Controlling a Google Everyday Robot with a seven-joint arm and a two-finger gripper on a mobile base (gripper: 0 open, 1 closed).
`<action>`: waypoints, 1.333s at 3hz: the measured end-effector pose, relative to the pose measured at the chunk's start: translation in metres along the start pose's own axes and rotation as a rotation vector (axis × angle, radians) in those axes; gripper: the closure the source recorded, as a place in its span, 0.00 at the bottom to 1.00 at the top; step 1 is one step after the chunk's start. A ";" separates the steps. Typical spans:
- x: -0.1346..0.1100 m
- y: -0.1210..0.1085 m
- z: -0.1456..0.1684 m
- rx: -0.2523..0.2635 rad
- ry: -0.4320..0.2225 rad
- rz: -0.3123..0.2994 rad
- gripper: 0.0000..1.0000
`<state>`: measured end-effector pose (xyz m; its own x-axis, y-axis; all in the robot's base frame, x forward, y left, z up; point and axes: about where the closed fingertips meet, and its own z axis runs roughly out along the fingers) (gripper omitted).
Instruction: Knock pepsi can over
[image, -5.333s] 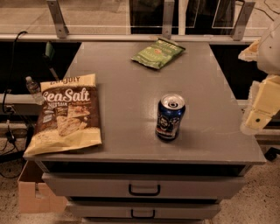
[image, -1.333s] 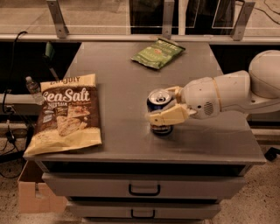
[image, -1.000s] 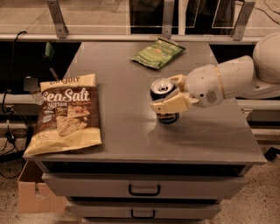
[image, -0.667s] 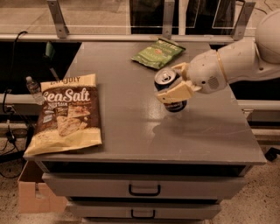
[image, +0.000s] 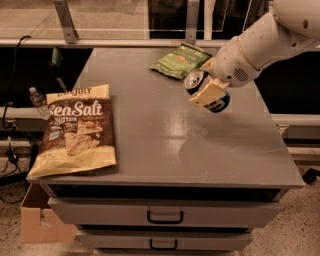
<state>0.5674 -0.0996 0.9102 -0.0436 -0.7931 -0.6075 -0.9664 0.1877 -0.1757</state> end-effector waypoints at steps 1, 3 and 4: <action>0.019 -0.016 -0.001 0.036 0.177 -0.022 1.00; 0.028 -0.024 0.003 0.067 0.372 -0.050 0.83; 0.026 -0.021 0.009 0.062 0.406 -0.062 0.58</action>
Offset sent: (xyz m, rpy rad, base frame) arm 0.0303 -0.0376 -0.0119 -0.4676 -0.0271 -0.0941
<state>0.5885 -0.1185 0.8913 -0.0943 -0.9659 -0.2413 -0.9538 0.1571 -0.2561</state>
